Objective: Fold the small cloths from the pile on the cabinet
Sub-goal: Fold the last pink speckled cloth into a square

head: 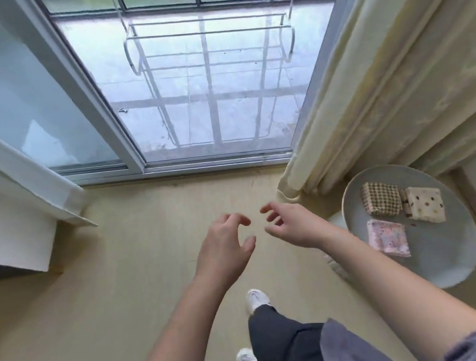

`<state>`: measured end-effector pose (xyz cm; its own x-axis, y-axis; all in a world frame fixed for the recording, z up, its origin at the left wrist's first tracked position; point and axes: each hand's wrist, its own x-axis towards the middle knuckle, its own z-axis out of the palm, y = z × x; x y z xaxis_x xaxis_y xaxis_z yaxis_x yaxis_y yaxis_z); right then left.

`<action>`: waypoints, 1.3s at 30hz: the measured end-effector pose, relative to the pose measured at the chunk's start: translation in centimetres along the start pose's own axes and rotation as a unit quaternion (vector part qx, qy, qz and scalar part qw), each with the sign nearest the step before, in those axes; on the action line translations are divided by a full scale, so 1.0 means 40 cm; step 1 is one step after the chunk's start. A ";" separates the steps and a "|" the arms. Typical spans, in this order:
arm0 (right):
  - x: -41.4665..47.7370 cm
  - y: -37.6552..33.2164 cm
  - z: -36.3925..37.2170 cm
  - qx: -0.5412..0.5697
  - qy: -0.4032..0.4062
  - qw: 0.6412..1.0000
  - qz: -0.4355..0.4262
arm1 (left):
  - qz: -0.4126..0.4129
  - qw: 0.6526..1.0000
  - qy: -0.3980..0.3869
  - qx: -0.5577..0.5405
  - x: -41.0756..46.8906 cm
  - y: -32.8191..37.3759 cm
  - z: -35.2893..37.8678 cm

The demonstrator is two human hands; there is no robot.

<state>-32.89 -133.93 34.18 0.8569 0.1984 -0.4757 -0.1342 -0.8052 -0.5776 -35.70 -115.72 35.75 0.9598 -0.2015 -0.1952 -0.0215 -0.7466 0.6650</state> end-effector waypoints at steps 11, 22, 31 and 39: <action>0.445 -0.600 0.307 0.009 0.006 0.998 -0.064 | -0.060 0.995 -0.007 0.080 0.107 -0.644 -0.450; 0.840 -1.264 0.581 0.016 -0.021 0.994 -0.108 | -0.203 0.977 0.052 0.035 0.201 -1.256 -1.030; 1.097 -1.690 0.930 0.059 0.025 0.998 -0.013 | -0.234 0.970 -0.048 0.045 0.282 -1.811 -1.421; 1.257 -1.961 1.151 0.072 0.020 0.995 0.061 | -0.182 0.973 -0.120 0.079 0.365 -2.106 -1.657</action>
<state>-2.17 -35.06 25.03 0.8487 0.0794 -0.5229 -0.3054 -0.7335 -0.6072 -1.33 -13.74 24.65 0.8196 -0.0334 -0.5720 0.2469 -0.8802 0.4053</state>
